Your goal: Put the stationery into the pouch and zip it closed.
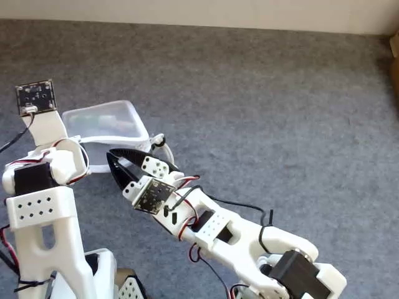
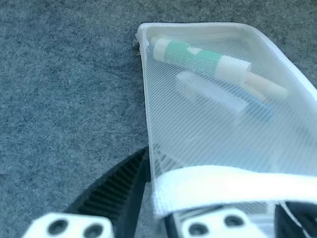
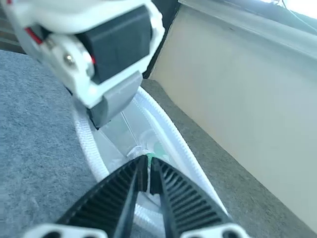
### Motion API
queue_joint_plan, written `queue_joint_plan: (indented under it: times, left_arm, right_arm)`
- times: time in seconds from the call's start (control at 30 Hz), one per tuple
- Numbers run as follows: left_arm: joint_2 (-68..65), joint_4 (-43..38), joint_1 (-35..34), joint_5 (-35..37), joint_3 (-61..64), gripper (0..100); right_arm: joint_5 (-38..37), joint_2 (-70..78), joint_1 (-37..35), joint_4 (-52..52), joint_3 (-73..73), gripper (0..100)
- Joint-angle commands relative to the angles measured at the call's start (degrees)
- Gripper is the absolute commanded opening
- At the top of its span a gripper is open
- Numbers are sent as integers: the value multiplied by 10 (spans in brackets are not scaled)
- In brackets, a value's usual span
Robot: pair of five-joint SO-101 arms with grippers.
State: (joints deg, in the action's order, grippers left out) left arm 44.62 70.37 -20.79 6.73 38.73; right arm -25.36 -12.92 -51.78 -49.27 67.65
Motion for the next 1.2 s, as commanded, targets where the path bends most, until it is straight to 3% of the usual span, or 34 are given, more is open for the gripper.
queue_joint_plan:
  times: [0.0, 0.43, 0.63, 1.17]
  left_arm:
    - [6, -10, -8, -2, -4, 10]
    - [6, -10, -8, -2, -4, 10]
    - [6, -10, -8, -2, -4, 10]
    - [6, -10, -7, -1, -4, 9]
  right_arm:
    - [-9, -4, 30, 4, -29, 5]
    - [-8, -6, 36, -1, -24, 5]
    - [-8, -6, 35, -109, 24, 5]
    - [-9, -28, 0, -103, 43, 5]
